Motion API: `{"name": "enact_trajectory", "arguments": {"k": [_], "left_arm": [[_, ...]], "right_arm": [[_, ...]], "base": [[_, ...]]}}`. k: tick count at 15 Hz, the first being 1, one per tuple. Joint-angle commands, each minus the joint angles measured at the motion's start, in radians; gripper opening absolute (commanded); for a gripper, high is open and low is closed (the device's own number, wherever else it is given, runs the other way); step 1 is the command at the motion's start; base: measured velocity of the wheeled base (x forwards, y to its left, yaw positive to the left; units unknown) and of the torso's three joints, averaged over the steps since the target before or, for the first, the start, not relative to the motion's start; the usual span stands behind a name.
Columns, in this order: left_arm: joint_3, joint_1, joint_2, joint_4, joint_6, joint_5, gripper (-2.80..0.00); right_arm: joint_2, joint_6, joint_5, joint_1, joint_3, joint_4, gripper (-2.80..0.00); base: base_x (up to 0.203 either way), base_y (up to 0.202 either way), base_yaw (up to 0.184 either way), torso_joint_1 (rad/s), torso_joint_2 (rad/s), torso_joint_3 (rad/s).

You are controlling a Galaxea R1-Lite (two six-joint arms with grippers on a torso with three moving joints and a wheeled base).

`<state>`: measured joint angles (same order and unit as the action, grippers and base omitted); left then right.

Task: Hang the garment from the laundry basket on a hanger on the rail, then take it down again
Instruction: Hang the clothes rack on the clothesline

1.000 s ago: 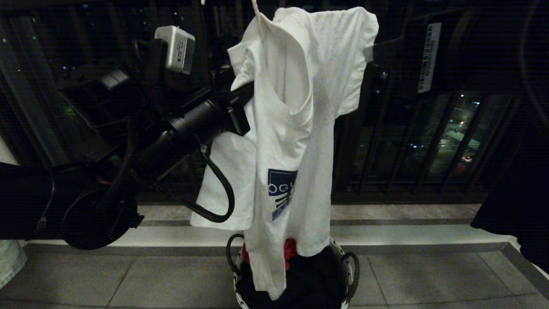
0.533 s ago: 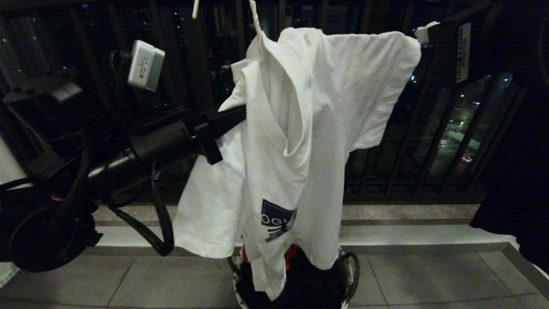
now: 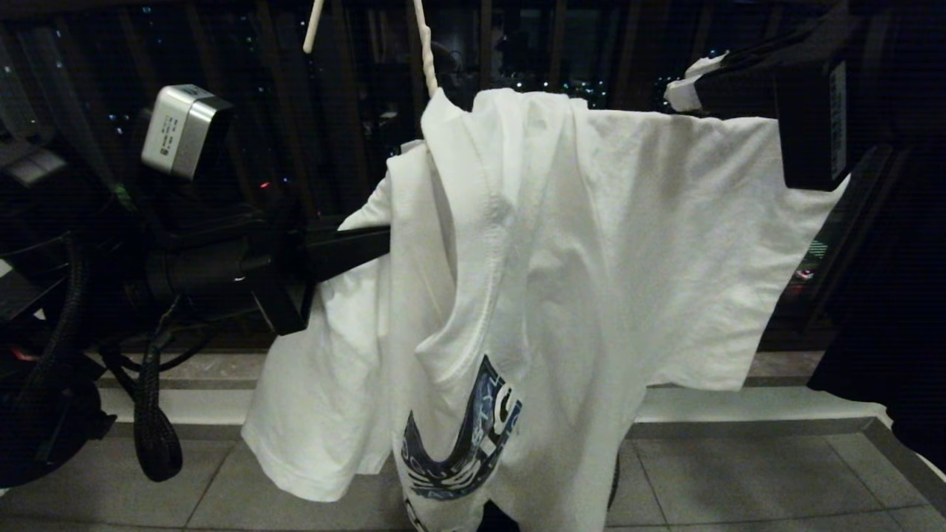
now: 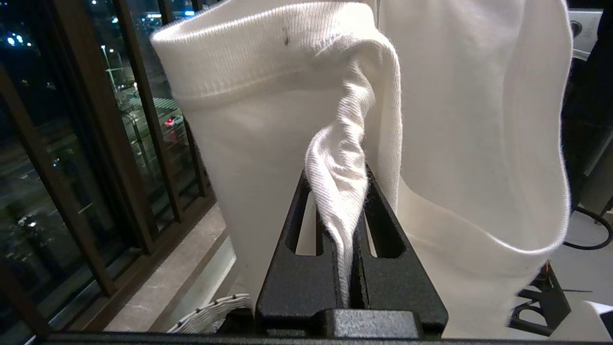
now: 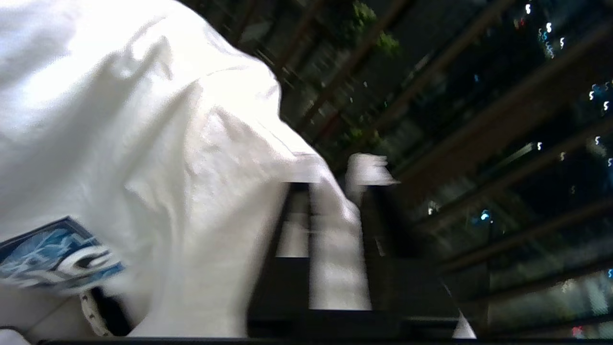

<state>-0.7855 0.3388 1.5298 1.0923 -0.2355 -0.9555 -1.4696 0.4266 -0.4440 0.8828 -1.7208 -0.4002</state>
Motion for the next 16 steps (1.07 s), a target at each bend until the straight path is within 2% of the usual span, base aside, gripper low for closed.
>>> {"name": "enact_trajectory", "arguments": {"k": [1,5,11,14,16], "left_arm": [[0.002,-0.005,-0.017,-0.013,-0.002,-0.026,-2.80],[-0.009,-0.011,-0.078,-0.125,-0.001,-0.040,-2.80],[-0.010,-0.021,-0.105,-0.144,-0.001,-0.042,-2.80],[-0.032,-0.021,-0.151,-0.273,0.004,-0.064,-2.80],[-0.043,-0.021,-0.158,-0.305,0.013,-0.072,-2.80]], "right_arm": [[-0.035,0.016,0.006,0.010,-0.043,-0.001,0.00],[-0.100,0.030,0.015,0.056,-0.121,-0.009,0.00],[-0.151,0.037,0.041,0.101,-0.140,-0.098,0.00],[-0.193,0.041,0.075,0.099,-0.202,-0.100,0.00],[-0.198,0.041,0.083,0.099,-0.203,-0.120,0.00]], "base": [[0.000,0.000,0.000,0.000,0.00,0.000],[0.000,0.000,0.000,0.000,0.00,0.000],[0.000,0.000,0.000,0.000,0.00,0.000],[0.000,0.000,0.000,0.000,0.00,0.000],[0.000,0.000,0.000,0.000,0.00,0.000]]}}
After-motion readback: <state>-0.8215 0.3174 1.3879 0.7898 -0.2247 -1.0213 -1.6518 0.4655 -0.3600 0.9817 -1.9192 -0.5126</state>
